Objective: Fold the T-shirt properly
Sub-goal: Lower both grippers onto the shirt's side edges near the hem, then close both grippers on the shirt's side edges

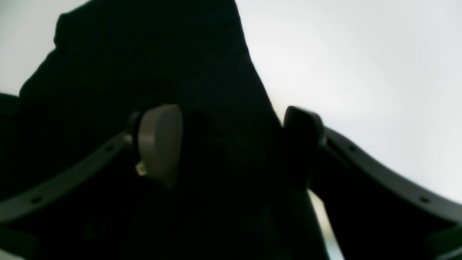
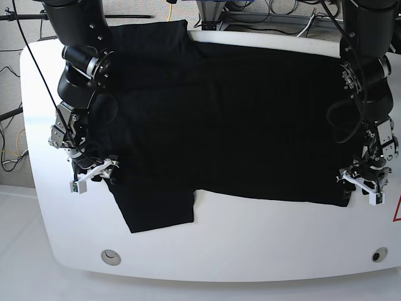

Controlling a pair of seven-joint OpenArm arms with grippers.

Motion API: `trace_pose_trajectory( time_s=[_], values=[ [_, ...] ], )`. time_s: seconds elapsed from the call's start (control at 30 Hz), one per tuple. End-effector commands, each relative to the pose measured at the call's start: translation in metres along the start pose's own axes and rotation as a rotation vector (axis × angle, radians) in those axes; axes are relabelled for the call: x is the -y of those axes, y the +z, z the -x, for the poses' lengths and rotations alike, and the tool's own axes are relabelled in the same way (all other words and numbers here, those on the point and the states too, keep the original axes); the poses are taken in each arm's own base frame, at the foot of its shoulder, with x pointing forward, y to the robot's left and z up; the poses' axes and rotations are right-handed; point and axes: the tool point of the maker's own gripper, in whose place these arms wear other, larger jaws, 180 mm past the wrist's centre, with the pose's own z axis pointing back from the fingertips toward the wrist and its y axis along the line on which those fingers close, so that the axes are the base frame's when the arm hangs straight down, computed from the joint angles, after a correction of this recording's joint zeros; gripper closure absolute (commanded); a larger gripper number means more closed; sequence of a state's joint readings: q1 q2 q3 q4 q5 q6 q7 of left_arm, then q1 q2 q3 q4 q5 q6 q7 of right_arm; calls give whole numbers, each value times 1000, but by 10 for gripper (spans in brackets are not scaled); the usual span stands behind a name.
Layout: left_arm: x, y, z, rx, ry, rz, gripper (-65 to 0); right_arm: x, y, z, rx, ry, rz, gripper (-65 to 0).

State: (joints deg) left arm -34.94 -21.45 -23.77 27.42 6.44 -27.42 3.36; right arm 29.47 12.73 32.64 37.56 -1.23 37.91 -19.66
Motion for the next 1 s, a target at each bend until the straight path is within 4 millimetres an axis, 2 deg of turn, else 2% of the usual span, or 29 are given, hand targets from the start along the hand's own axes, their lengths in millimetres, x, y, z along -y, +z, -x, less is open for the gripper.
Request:
trace_pose_trajectory(
  time_s=[0.0,0.4,0.67,0.97],
  values=[
    [-4,2,-27,62,-16,-1,-391,1,-4,-14,-7,4,8,-424],
    [16,1,-9,1,-27,98,-392,-2,-7,-28,17,4,-1,-425],
    [21,0,3,-27,-20,119,-391,-3,-6,-26,10,13,-7,-424],
    [22,-1,21,-64,-6,127,-394,-19,-10,-16,2,19,-50,-426]
  ],
)
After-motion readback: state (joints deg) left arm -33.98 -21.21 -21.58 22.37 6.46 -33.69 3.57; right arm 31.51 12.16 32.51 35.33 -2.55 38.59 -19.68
